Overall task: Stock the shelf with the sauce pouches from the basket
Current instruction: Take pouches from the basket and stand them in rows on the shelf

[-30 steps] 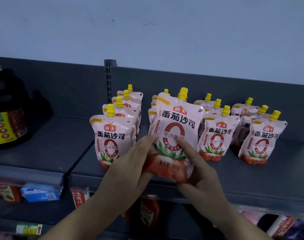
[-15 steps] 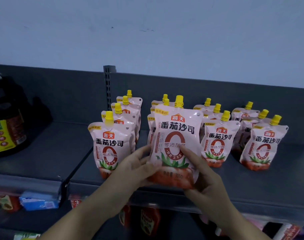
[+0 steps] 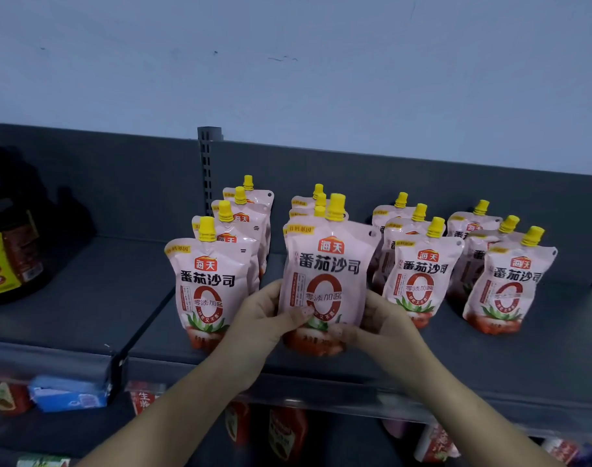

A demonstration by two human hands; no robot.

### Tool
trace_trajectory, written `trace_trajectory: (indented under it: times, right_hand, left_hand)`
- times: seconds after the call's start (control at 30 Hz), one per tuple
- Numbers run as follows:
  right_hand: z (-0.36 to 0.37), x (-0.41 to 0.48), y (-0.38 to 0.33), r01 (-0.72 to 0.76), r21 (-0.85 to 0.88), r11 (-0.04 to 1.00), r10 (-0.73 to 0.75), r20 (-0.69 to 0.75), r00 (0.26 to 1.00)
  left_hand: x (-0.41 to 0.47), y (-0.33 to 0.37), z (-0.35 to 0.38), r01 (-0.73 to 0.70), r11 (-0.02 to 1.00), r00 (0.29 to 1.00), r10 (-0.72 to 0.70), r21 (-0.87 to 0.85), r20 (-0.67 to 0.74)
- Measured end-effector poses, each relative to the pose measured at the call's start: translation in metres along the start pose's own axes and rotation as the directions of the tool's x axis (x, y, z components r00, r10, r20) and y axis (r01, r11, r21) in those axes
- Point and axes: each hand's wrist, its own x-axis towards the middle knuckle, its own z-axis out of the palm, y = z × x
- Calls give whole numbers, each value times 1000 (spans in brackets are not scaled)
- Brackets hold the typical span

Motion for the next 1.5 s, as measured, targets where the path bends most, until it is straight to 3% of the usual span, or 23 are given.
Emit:
trace_trajectory:
  times: [0.17,0.57,1.1,1.2,1.33,1.4,1.5]
  right_hand:
    - [2,11,24,-56,-43,998,52,-86,995]
    - [-1,12,32,-136,-88,987,129,-76,989]
    - [5,8,29,-115,-203,972,115,-13,993]
    - [3,3,33,-123,-225,967,122,-20,992]
    - [-1,-11,34,-157,-212,965,149,-53,987]
    - [0,-17,33,-143,-313,939,96,-161,982]
    - [4,-25,31,-71,-393,917,-77,-348,934]
  left_hand:
    - [13,-18,-6,35,988,999,-40,148,28]
    - [20,-34,-22,-18,874,991,-48,485,123]
    - [11,-32,-31,-74,787,990,-16,612,140]
    - [-1,-30,-31,-97,671,992,9,735,123]
    - [-26,-27,-26,-118,311,990,107,943,88]
    - [-37,-29,-27,-105,191,987,143,976,78]
    - [-55,-31,-34,-116,97,971,221,988,92]
